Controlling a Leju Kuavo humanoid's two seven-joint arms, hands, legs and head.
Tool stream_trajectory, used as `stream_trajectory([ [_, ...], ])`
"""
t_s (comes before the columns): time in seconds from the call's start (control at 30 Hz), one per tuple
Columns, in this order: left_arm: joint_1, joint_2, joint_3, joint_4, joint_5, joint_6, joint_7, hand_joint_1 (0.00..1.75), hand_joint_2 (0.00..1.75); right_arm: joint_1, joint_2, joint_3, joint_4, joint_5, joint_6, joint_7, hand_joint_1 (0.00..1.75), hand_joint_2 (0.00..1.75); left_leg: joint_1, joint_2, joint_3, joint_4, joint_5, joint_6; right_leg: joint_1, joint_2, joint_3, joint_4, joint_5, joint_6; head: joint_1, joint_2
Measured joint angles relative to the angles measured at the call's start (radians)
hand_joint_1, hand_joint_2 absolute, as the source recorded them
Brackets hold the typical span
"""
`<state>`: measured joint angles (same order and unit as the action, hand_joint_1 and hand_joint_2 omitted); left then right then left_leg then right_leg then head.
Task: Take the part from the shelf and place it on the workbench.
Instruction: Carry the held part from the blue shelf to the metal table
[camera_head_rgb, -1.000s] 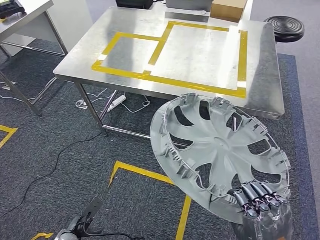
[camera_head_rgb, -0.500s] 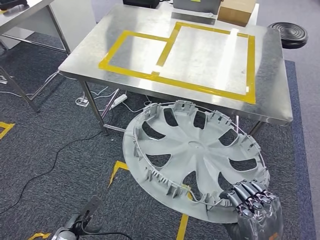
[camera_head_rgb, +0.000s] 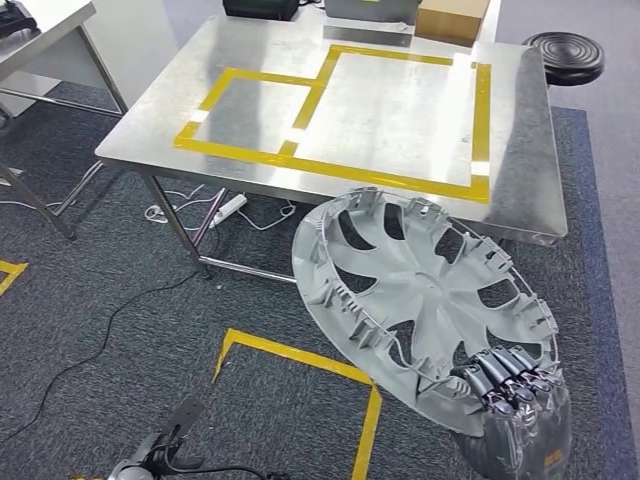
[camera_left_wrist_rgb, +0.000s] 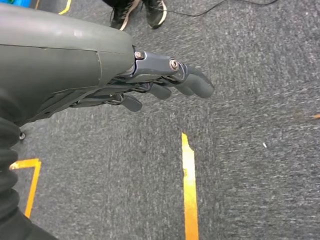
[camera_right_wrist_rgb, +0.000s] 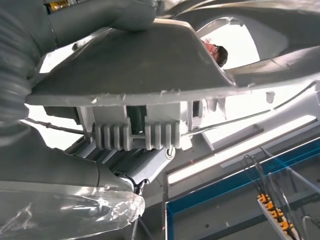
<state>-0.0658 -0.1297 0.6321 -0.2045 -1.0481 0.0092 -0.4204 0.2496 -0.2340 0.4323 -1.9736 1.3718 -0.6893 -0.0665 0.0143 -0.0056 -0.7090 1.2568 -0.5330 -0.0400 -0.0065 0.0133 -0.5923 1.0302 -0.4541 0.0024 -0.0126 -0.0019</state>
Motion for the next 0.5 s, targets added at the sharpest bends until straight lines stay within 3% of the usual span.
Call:
stream_trajectory([
  [0.07, 0.000, 0.001, 0.000, 0.000, 0.000, 0.000, 0.000, 0.00, 1.75, -0.001, 0.001, 0.000, 0.000, 0.000, 0.000, -0.001, 1.75, 1.75, -0.001, 0.000, 0.053, -0.130, 0.079, 0.005, 0.001, 0.002, 0.010, 0.001, -0.008, 0.007, 0.000, 0.000],
  [0.13, -0.002, 0.000, 0.000, 0.000, -0.001, -0.001, 0.000, 0.00, 1.75, -0.004, 0.002, 0.000, 0.001, -0.003, 0.000, -0.003, 1.75, 1.75, -0.002, 0.000, 0.091, -0.222, 0.106, 0.012, 0.005, 0.004, 0.011, 0.003, -0.016, 0.017, 0.001, 0.000],
  [0.23, -0.001, -0.002, 0.000, 0.000, -0.002, -0.002, 0.000, 0.00, 1.75, -0.009, 0.002, 0.000, 0.002, -0.014, 0.000, -0.003, 1.75, 1.75, -0.002, 0.000, 0.100, -0.243, 0.096, 0.028, 0.006, 0.004, 0.013, 0.000, -0.022, 0.033, 0.000, 0.000],
  [0.3, -0.001, -0.002, 0.000, 0.000, -0.002, -0.002, -0.001, 0.00, 1.75, -0.012, 0.002, 0.000, 0.004, -0.017, 0.000, -0.004, 1.75, 1.75, 0.001, -0.001, 0.108, -0.246, 0.092, 0.041, 0.004, 0.000, -0.002, 0.036, -0.045, 0.043, 0.006, 0.000],
  [0.4, -0.002, -0.002, 0.000, 0.000, -0.002, -0.001, -0.002, 0.00, 1.75, -0.020, 0.003, -0.001, 0.009, -0.021, 0.000, -0.010, 1.75, 1.75, 0.001, 0.000, 0.122, -0.246, 0.081, 0.052, 0.002, -0.004, -0.105, 0.228, -0.119, 0.053, 0.015, 0.000],
  [0.43, -0.001, -0.002, 0.000, 0.000, -0.002, -0.002, -0.002, 0.00, 1.75, -0.022, 0.004, -0.001, 0.011, -0.025, 0.000, -0.014, 1.75, 1.75, 0.001, -0.001, 0.127, -0.246, 0.077, 0.053, 0.001, -0.005, -0.137, 0.278, -0.126, 0.054, 0.015, 0.000],
  [0.47, -0.001, -0.002, 0.000, 0.000, -0.002, -0.002, -0.002, 0.00, 1.75, -0.022, 0.005, -0.002, 0.013, -0.029, 0.000, -0.019, 1.75, 1.75, 0.001, -0.001, 0.134, -0.246, 0.071, 0.052, 0.001, -0.005, -0.153, 0.290, -0.112, 0.055, 0.015, 0.000],
  [0.5, -0.001, -0.002, 0.000, 0.000, -0.002, -0.002, -0.002, 0.00, 1.75, -0.022, 0.007, -0.005, 0.015, -0.033, 0.000, -0.024, 1.75, 1.75, 0.001, -0.002, 0.142, -0.246, 0.065, 0.051, 0.001, -0.005, -0.149, 0.264, -0.079, 0.055, 0.015, 0.000],
])
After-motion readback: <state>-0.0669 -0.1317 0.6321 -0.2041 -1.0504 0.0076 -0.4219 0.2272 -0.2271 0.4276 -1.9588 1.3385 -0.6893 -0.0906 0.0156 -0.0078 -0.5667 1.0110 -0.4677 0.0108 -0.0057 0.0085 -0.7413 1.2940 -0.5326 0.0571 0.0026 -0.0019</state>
